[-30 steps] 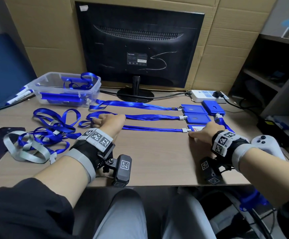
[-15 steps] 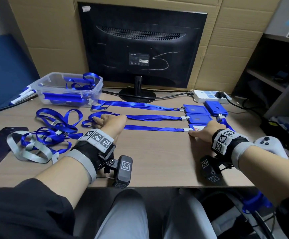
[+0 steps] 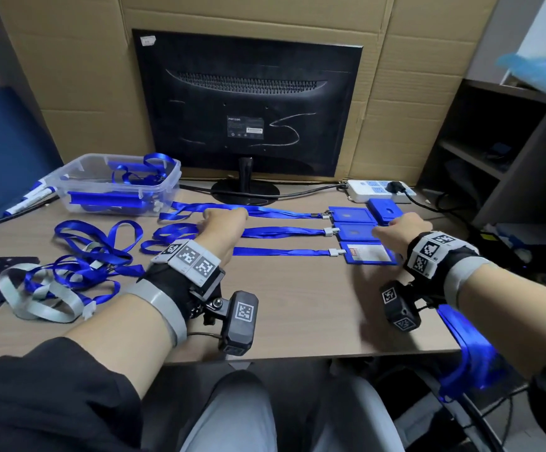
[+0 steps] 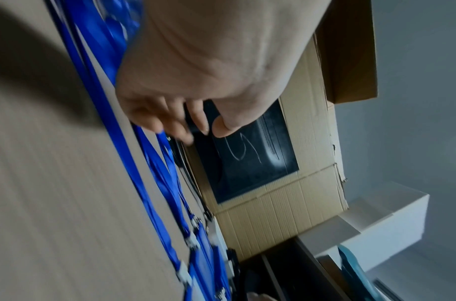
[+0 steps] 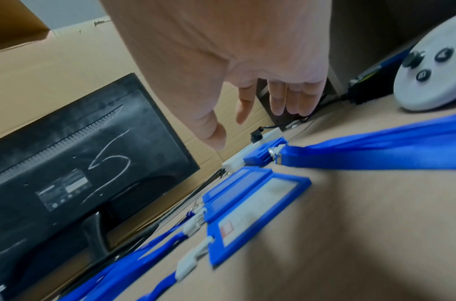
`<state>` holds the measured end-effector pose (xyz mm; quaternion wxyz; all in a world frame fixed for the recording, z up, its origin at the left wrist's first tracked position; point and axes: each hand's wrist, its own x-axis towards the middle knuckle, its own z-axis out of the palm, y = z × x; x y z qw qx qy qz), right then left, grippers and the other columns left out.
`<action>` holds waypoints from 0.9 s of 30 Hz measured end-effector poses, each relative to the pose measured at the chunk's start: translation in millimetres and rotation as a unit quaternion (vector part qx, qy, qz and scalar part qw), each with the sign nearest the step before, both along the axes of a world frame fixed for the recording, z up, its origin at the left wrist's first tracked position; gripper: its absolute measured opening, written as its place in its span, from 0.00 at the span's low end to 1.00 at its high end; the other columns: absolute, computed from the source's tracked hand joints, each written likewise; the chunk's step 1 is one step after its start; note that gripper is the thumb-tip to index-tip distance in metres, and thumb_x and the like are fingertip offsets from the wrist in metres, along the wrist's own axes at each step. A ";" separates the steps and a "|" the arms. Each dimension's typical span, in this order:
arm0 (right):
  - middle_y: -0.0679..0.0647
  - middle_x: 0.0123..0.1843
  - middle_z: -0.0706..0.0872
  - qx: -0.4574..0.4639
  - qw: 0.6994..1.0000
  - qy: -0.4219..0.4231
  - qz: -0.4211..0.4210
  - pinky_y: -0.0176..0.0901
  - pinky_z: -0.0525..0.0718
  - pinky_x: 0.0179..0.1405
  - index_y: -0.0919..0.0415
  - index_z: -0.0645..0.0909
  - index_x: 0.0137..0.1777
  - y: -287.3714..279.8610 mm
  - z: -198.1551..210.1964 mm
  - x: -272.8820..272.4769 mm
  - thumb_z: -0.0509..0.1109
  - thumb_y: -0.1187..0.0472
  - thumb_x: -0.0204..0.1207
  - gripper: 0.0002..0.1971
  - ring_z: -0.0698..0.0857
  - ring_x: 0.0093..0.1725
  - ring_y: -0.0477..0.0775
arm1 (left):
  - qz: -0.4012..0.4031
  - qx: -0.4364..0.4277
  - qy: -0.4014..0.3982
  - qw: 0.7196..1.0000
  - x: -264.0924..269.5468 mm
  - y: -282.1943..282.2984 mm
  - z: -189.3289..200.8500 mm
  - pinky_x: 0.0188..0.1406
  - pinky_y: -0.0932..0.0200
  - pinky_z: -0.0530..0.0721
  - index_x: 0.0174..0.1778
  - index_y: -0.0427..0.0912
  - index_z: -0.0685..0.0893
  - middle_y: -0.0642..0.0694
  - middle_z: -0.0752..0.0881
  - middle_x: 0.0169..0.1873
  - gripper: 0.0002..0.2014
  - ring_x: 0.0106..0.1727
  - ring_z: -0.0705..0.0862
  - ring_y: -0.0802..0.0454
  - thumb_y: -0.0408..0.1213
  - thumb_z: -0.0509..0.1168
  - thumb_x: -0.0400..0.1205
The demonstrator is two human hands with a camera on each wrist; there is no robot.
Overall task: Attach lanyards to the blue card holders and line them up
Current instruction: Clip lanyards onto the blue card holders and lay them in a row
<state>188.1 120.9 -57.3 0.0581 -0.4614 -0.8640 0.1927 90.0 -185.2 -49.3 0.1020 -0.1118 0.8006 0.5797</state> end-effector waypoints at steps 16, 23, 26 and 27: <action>0.57 0.51 0.93 -0.035 0.995 0.095 -0.003 0.46 0.86 0.45 0.64 0.89 0.54 74.4 -8.3 -38.6 0.79 0.54 0.70 0.17 0.91 0.48 0.61 | -0.164 0.098 -0.099 0.977 18.7 128.5 -6.2 0.25 0.63 0.66 0.40 0.48 0.83 0.51 0.85 0.38 0.07 0.30 0.73 0.52 0.43 0.64 0.82; 0.58 0.44 0.88 -0.003 0.999 0.032 0.008 0.47 0.79 0.39 0.59 0.82 0.45 92.6 -29.9 -74.6 0.84 0.40 0.59 0.26 0.87 0.46 0.64 | -0.209 0.104 -0.112 0.966 11.7 142.2 -11.9 0.23 0.65 0.54 0.48 0.49 0.79 0.51 0.67 0.31 0.02 0.27 0.57 0.52 0.41 0.64 0.82; 0.58 0.40 0.84 0.012 1.000 0.014 -0.003 0.45 0.73 0.32 0.59 0.80 0.41 96.9 -34.5 -76.9 0.85 0.42 0.60 0.24 0.83 0.41 0.63 | -0.216 0.107 -0.121 0.963 9.7 145.6 -16.0 0.22 0.65 0.52 0.44 0.48 0.80 0.52 0.65 0.29 0.02 0.26 0.55 0.52 0.41 0.65 0.81; 0.58 0.39 0.83 0.012 1.000 0.012 -0.007 0.45 0.71 0.32 0.59 0.80 0.41 97.9 -35.1 -75.7 0.84 0.42 0.59 0.24 0.81 0.40 0.63 | -0.219 0.107 -0.124 0.962 9.4 146.7 -17.3 0.22 0.64 0.52 0.42 0.48 0.80 0.52 0.65 0.28 0.03 0.26 0.55 0.52 0.41 0.65 0.81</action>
